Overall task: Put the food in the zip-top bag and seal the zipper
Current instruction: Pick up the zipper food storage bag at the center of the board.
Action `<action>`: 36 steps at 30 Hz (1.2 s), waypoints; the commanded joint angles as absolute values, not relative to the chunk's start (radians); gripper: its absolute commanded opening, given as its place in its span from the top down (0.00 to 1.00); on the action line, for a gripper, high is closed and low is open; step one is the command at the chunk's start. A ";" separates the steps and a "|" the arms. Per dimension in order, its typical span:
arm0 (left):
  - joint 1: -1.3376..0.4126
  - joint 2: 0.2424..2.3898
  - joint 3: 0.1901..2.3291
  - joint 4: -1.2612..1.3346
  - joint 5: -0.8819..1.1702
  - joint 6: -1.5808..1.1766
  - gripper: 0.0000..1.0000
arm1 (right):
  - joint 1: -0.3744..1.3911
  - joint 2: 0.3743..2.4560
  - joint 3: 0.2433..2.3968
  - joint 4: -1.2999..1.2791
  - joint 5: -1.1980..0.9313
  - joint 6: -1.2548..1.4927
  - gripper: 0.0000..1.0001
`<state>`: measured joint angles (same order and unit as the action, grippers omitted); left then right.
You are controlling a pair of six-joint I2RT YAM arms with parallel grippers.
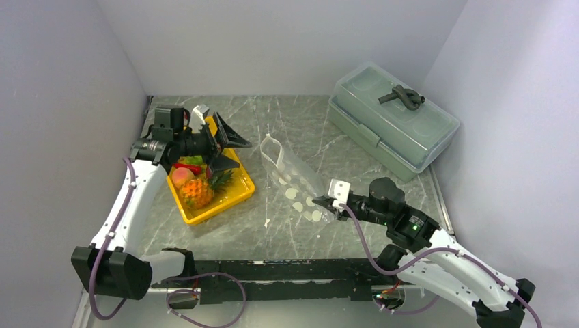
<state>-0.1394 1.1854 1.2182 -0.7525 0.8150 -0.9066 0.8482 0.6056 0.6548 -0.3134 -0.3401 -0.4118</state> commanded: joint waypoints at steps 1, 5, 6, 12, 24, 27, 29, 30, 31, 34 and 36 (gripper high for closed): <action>-0.133 1.206 1.290 -0.703 0.885 -0.946 0.02 | 0.856 0.575 0.657 -0.298 -0.397 -0.453 1.00; -0.133 1.225 1.290 -0.696 0.925 -0.965 0.03 | 0.857 0.557 0.647 -0.288 -0.399 -0.449 1.00; -0.133 1.227 1.285 -0.687 0.929 -0.971 0.04 | 0.858 0.555 0.647 -0.287 -0.399 -0.452 1.00; -0.133 1.254 1.306 -0.677 0.953 -0.982 0.04 | 0.862 0.573 0.660 -0.295 -0.406 -0.469 1.00; -0.139 1.299 1.325 -0.725 0.975 -0.946 0.14 | 0.895 0.609 0.668 -0.255 -0.383 -0.484 1.00; -0.148 1.304 1.331 -0.737 0.971 -0.937 0.18 | 0.903 0.620 0.672 -0.240 -0.375 -0.492 1.00; -0.158 1.307 1.327 -0.739 0.971 -0.934 0.24 | 0.908 0.629 0.676 -0.235 -0.369 -0.496 1.00; -0.164 1.309 1.324 -0.739 0.973 -0.932 0.27 | 0.911 0.634 0.679 -0.235 -0.362 -0.499 1.00; -0.171 1.311 1.321 -0.742 0.974 -0.928 0.29 | 0.914 0.639 0.682 -0.236 -0.354 -0.504 1.00; -0.192 1.311 1.311 -0.766 0.958 -0.910 0.35 | 0.927 0.646 0.687 -0.234 -0.321 -0.520 1.00; -0.208 1.304 1.298 -0.773 0.950 -0.903 0.37 | 0.933 0.644 0.688 -0.231 -0.306 -0.525 1.00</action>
